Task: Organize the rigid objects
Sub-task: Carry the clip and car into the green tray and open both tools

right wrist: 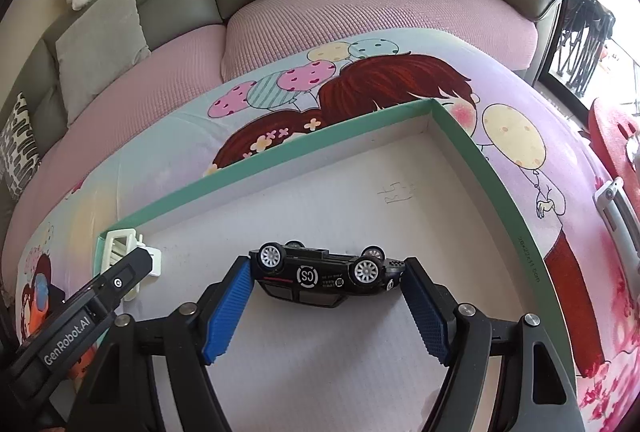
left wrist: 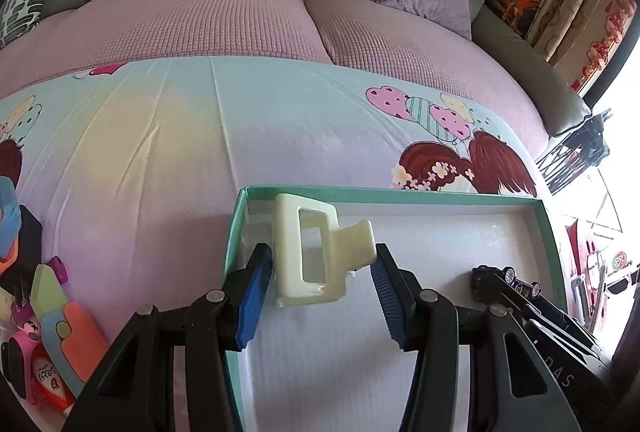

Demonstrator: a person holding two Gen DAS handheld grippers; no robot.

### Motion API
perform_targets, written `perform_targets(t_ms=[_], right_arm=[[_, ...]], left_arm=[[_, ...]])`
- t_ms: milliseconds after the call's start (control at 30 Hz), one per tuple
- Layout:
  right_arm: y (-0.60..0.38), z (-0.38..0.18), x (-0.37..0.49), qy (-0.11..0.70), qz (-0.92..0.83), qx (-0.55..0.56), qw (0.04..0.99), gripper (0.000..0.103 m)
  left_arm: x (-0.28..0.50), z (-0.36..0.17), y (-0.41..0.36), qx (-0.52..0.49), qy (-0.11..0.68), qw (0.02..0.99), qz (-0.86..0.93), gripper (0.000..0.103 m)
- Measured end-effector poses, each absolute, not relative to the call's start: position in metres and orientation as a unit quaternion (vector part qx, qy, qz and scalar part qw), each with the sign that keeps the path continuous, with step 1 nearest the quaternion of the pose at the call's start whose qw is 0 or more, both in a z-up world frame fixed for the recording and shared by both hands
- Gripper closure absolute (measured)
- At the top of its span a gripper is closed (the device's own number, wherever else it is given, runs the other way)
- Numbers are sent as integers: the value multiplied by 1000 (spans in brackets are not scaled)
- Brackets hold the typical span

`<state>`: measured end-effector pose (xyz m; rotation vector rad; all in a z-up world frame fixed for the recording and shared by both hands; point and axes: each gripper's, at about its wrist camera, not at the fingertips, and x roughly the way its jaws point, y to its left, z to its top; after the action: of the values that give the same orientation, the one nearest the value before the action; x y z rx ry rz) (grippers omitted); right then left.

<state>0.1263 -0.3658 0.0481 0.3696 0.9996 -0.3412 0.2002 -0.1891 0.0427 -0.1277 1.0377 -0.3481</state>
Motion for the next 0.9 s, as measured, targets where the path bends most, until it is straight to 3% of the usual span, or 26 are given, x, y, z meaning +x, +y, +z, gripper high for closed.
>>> perform_targets(t_ms=[633, 733, 800, 900], right_arm=[[-346, 57, 131, 469, -126, 144, 862, 25], [-340, 61, 131, 464, -120, 132, 868, 25], [-338, 63, 131, 462, -120, 126, 869, 25], [-339, 64, 131, 461, -122, 127, 870, 25]], left_arm=[[198, 49, -168, -85, 496, 854, -130, 50], [196, 58, -165, -88, 484, 861, -126, 46], [194, 64, -161, -94, 476, 865, -125, 38], [193, 72, -156, -101, 466, 871, -121, 37]])
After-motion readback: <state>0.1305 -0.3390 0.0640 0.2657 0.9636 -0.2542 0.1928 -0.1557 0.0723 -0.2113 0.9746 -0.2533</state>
